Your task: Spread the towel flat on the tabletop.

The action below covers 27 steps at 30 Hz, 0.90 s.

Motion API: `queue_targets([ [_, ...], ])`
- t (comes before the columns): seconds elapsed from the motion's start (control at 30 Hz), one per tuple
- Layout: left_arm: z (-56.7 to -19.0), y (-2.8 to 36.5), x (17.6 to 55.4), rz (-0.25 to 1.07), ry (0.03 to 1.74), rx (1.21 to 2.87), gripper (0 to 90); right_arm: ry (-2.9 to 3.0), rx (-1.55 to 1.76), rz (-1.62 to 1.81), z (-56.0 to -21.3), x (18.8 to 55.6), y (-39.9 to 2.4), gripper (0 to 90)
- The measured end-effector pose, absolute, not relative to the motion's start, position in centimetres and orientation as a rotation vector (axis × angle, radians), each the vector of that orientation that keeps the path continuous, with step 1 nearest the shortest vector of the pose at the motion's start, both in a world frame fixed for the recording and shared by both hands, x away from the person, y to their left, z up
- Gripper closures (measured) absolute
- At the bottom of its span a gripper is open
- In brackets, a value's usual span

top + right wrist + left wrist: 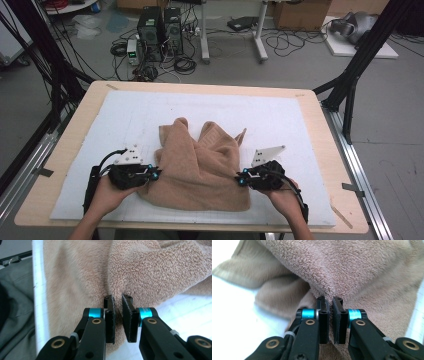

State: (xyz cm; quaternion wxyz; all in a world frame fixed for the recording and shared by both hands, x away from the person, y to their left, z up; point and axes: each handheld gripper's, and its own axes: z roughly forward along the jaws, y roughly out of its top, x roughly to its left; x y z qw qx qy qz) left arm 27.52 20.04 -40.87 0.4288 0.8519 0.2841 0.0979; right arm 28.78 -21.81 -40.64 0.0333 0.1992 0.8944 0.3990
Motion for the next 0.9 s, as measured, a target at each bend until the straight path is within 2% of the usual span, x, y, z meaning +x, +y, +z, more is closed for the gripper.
queue_targets([
  [0.33, -42.4, 21.7, 23.0, 0.171, 0.723, 2.096, 84.7, 2.808, 0.579, 1.196, -41.3, 25.3, -21.8, 82.0],
  [0.4, -42.2, 21.9, 22.8, 0.156, 0.720, 2.091, 83.7, 2.800, 0.567, 1.214, -41.5, 25.1, -21.8, 78.0],
  [0.47, -41.6, 22.0, 23.0, 0.143, 0.712, 2.083, 78.0, 2.778, 0.545, 1.255, -40.9, 24.9, -21.8, 68.8],
  [0.5, -40.6, 22.1, 23.4, 0.166, 0.702, 2.074, 67.7, 2.729, 0.521, 1.350, -39.7, 24.9, -22.0, 63.7],
  [0.53, -40.6, 22.1, 23.4, 0.166, 0.702, 2.074, 64.7, 2.729, 0.521, 1.350, -39.7, 24.9, -22.0, 63.7],
  [0.57, -40.0, 22.0, 23.6, 0.180, 0.699, 2.059, 60.8, 2.683, 0.513, 1.396, -38.2, 25.2, -22.0, 59.9],
  [0.7, -37.5, 21.4, 25.3, 0.257, 0.680, 2.019, 55.0, 2.634, 0.490, 1.311, -35.8, 27.0, -21.4, 57.2],
  [0.83, -36.6, 19.7, 28.1, 0.330, 0.685, 2.020, 52.8, 2.617, 0.507, 1.271, -35.3, 29.7, -20.7, 56.6],
  [0.87, -36.7, 19.0, 29.2, 0.341, 0.691, 2.030, 51.4, 2.608, 0.549, 1.267, -35.4, 32.2, -19.9, 56.7],
  [0.9, -36.8, 18.4, 30.1, 0.338, 0.695, 2.040, 51.4, 2.605, 0.566, 1.256, -35.6, 33.2, -19.5, 57.1],
])
